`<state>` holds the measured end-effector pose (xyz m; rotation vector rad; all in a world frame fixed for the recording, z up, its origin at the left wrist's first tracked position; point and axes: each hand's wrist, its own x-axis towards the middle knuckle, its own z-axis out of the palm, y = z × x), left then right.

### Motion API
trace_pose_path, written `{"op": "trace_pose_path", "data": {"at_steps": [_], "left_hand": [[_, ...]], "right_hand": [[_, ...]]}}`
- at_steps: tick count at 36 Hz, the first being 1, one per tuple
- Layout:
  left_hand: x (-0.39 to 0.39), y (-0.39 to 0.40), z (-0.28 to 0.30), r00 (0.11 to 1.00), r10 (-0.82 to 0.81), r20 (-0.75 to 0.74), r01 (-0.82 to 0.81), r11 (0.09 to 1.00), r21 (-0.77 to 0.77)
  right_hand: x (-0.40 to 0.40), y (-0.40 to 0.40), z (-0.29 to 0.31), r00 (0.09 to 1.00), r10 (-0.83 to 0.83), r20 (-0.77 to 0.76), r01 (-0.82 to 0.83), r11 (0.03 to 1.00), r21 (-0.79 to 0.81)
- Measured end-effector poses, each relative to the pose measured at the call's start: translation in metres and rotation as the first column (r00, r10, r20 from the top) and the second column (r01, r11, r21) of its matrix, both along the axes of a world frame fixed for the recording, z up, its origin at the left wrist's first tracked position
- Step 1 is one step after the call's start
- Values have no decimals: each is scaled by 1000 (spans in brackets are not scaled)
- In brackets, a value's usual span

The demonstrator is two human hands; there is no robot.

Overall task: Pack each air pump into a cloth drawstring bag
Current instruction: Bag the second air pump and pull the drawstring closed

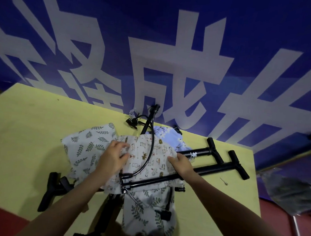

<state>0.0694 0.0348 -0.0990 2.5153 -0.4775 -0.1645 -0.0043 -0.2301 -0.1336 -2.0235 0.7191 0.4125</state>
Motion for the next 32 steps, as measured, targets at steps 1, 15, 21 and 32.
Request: {"op": "trace_pose_path", "data": {"at_steps": [1, 15, 21, 32], "left_hand": [[5, 5, 4, 999, 30, -25, -28, 997, 74], [4, 41, 54, 930, 224, -291, -240, 971, -20], [-16, 7, 144, 906, 119, -406, -336, 786, -519], [-74, -63, 199, 839, -118, -532, -388, 556, -735]], "right_hand": [[0, 0, 1, 1000, -5, -2, 5, 1000, -4], [-16, 17, 35, 953, -102, 285, 131, 988, -82], [-19, 43, 87, 907, 24, 420, -92, 985, 142], [-58, 75, 189, 679, 78, 730, -360, 902, 239]]}}
